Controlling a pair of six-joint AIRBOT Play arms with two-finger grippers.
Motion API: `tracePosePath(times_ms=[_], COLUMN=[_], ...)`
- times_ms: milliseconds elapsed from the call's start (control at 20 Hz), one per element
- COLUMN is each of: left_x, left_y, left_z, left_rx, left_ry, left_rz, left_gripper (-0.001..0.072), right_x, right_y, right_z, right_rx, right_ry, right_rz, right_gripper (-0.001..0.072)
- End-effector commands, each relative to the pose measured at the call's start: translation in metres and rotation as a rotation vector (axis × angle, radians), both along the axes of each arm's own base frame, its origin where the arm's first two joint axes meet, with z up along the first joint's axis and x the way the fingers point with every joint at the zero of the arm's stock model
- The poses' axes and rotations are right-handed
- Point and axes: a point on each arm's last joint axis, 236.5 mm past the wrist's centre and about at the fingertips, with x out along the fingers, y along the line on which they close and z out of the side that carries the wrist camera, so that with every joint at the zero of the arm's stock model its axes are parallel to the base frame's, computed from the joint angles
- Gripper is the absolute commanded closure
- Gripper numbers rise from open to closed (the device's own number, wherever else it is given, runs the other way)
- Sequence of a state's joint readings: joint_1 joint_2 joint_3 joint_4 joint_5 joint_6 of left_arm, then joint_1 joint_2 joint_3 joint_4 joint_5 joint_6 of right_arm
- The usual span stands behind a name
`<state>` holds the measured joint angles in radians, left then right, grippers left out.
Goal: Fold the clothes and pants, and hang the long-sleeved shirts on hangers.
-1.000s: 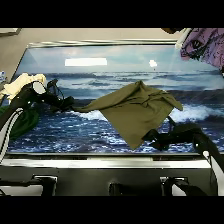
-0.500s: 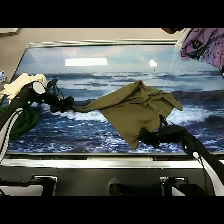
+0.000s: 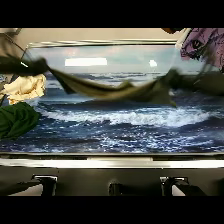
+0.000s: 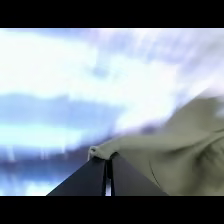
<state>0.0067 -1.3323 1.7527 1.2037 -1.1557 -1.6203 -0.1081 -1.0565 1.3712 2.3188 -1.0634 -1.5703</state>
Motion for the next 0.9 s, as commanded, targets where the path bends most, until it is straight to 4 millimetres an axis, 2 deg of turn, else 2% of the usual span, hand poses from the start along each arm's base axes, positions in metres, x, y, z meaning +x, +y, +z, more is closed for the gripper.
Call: tracePosePath(times_ms=[0, 100, 200, 250, 350, 450, 550, 650, 750, 850], left_x=[-0.065, -0.118, -0.168, -0.187, -0.211, -0.21, -0.182, -0.13, -0.061, 0.007], left_y=[0.02, 0.033, 0.042, 0.042, 0.044, 0.045, 0.046, 0.049, 0.052, 0.055], left_z=[0.161, 0.218, 0.255, 0.27, 0.291, 0.298, 0.285, 0.253, 0.204, 0.142], left_rx=[0.071, 0.134, 0.169, 0.17, 0.17, 0.164, 0.163, 0.165, 0.165, 0.162], left_ry=[-0.389, -0.543, -0.661, -0.713, -0.793, -0.822, -0.775, -0.678, -0.555, -0.437], left_rz=[0.026, 0.08, 0.127, 0.135, 0.153, 0.16, 0.158, 0.151, 0.145, 0.14], left_gripper=[0.0693, 0.0693, 0.0693, 0.0693, 0.0694, 0.0694, 0.0695, 0.0695, 0.0695, 0.0696], right_x=[-0.069, -0.118, -0.156, -0.168, -0.177, -0.169, -0.143, -0.105, -0.055, -0.007], right_y=[-0.006, -0.002, -0.006, -0.008, -0.009, -0.01, -0.019, -0.027, -0.035, -0.044], right_z=[0.163, 0.218, 0.248, 0.258, 0.264, 0.259, 0.244, 0.218, 0.168, 0.105], right_rx=[-0.085, -0.127, -0.125, -0.095, -0.028, 0.0, -0.014, -0.023, -0.03, -0.072], right_ry=[-0.324, -0.457, -0.529, -0.545, -0.536, -0.5, -0.444, -0.348, -0.189, -0.04], right_rz=[0.004, -0.019, -0.086, -0.122, -0.152, -0.159, -0.177, -0.182, -0.171, -0.132], right_gripper=[0.0686, 0.0686, 0.0686, 0.0686, 0.0686, 0.0686, 0.0686, 0.0686, 0.0685, 0.0685])
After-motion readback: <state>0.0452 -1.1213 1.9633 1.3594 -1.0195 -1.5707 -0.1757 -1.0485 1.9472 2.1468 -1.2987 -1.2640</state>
